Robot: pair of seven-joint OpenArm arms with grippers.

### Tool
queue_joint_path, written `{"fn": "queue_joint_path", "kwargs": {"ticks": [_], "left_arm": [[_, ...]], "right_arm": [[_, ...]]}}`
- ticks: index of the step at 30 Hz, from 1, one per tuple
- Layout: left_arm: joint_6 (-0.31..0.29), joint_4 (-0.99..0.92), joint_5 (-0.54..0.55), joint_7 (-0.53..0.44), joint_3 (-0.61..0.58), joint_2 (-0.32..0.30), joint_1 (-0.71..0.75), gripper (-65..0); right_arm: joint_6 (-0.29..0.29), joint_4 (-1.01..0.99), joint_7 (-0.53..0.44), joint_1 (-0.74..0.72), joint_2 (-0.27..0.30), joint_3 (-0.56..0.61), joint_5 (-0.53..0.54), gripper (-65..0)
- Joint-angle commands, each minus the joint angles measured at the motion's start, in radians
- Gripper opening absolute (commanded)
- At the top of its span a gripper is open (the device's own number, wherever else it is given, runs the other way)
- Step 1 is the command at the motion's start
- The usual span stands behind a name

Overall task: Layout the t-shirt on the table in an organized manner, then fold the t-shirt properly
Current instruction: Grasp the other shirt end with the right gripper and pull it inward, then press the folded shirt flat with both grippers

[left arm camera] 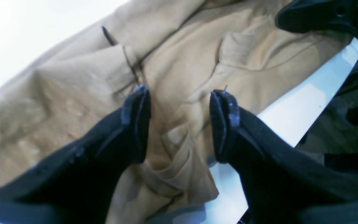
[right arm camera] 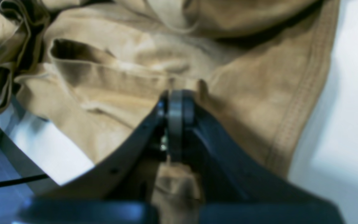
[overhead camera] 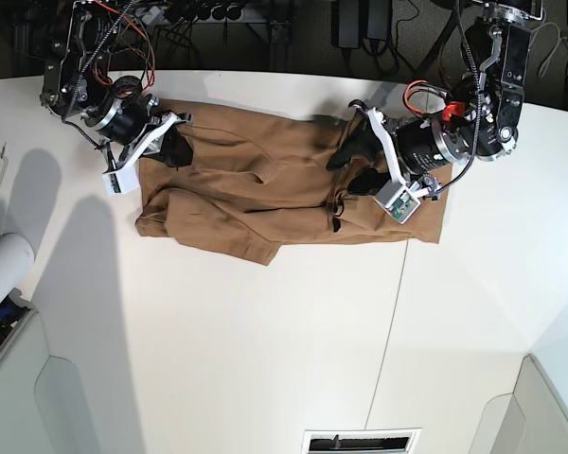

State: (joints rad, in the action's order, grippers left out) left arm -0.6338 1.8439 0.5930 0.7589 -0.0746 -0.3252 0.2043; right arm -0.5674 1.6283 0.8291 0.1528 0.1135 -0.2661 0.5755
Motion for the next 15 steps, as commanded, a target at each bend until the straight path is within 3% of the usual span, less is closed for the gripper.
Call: {"fn": "queue_joint_path", "kwargs": {"ticks": [1, 7, 8, 10, 12, 15], "left_arm": [[-0.006, 0.013, 0.016, -0.018, 0.003, -0.007, -0.01, -31.9], [-0.006, 0.013, 0.016, -0.013, 0.003, -0.007, -0.007, -31.9], [-0.006, 0.013, 0.016, -0.013, 0.003, -0.007, -0.007, -31.9], [-0.006, 0.01, 0.017, -0.014, 0.003, -0.007, -0.007, -31.9], [-0.006, 0.004, 0.018, -0.014, 0.003, -0.007, -0.007, -31.9], [-0.006, -0.008, 0.051, -0.014, 0.003, -0.006, -0.007, -31.9]], "right_arm": [[-0.005, 0.04, -0.021, -0.011, 0.008, -0.002, 0.037, -65.0], [-0.005, 0.175, -0.018, -0.011, 0.008, -0.002, 0.05, -65.0], [-0.005, 0.187, -0.023, -0.012, 0.008, -0.002, 0.05, -62.6], [-0.002, 0.192, -0.044, -0.021, 0.003, -0.002, 0.035, -48.7], [0.024, 0.187, -0.076, -0.035, -0.006, -0.002, -0.023, -38.8], [0.058, 0.17, -0.112, -0.061, -0.009, -0.002, -0.102, -35.9]]}}
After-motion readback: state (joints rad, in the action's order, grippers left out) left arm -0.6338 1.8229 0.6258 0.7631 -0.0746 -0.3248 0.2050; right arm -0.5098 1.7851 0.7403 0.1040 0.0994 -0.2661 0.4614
